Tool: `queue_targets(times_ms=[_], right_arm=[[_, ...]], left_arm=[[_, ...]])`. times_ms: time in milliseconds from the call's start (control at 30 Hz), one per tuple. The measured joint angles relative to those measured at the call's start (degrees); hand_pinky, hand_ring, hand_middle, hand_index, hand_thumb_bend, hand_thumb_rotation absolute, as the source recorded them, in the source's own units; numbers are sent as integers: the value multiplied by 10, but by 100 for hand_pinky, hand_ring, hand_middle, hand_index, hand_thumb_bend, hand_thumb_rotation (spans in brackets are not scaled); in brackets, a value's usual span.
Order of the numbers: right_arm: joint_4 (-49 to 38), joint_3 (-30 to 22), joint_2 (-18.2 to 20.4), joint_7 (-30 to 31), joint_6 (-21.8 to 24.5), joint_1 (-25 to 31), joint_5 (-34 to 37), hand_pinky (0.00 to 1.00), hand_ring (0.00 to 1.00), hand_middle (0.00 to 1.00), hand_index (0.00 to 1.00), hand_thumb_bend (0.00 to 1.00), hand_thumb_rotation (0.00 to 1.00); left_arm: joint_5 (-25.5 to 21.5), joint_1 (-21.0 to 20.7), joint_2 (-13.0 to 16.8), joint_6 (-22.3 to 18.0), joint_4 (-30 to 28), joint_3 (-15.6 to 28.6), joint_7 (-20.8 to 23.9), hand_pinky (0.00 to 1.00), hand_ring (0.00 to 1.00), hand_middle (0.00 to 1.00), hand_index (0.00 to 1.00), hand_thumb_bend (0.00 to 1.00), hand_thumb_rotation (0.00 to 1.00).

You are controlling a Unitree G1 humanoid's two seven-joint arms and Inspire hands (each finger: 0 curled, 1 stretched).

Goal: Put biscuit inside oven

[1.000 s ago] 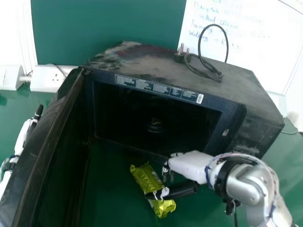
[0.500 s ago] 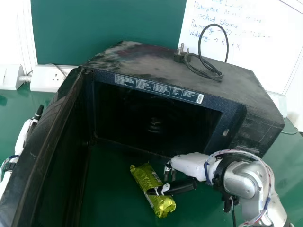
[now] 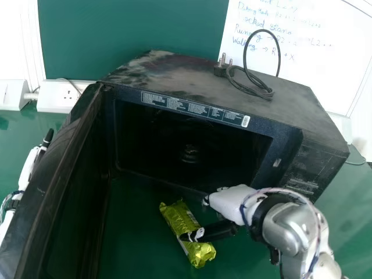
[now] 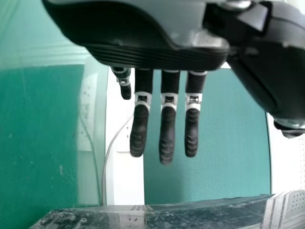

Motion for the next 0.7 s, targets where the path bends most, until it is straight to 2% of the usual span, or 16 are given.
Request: queue_targets(times_ms=[100, 233, 433, 533, 600, 700], right_arm=[[-4, 12, 21, 15, -5, 11, -45, 15, 25, 37, 82, 97, 60], [-11, 14, 44, 30, -16, 21, -83, 20, 30, 43, 82, 97, 66], [-5, 13, 78, 47, -27, 23, -126, 27, 40, 51, 79, 97, 67], [2, 12, 95, 49, -34, 29, -141, 29, 41, 50, 75, 97, 66], [11, 12, 107, 48, -42, 36, -152, 26, 36, 46, 79, 97, 66], [24, 13, 121, 48, -54, 39, -166, 30, 40, 46, 80, 98, 68]], left_arm=[[0, 0, 0, 0, -3, 0, 0, 23, 29, 38, 48, 52, 6], [1, 0, -1, 0, -5, -1, 1, 23, 28, 38, 48, 52, 6], [2, 2, -2, 4, -19, -1, 4, 22, 28, 38, 48, 52, 6], [2, 3, -3, 4, -19, -1, 4, 22, 28, 38, 48, 52, 6], [3, 3, -3, 4, -19, -1, 4, 22, 28, 38, 48, 52, 6], [3, 3, -3, 4, -19, -1, 4, 23, 29, 38, 48, 52, 6]])
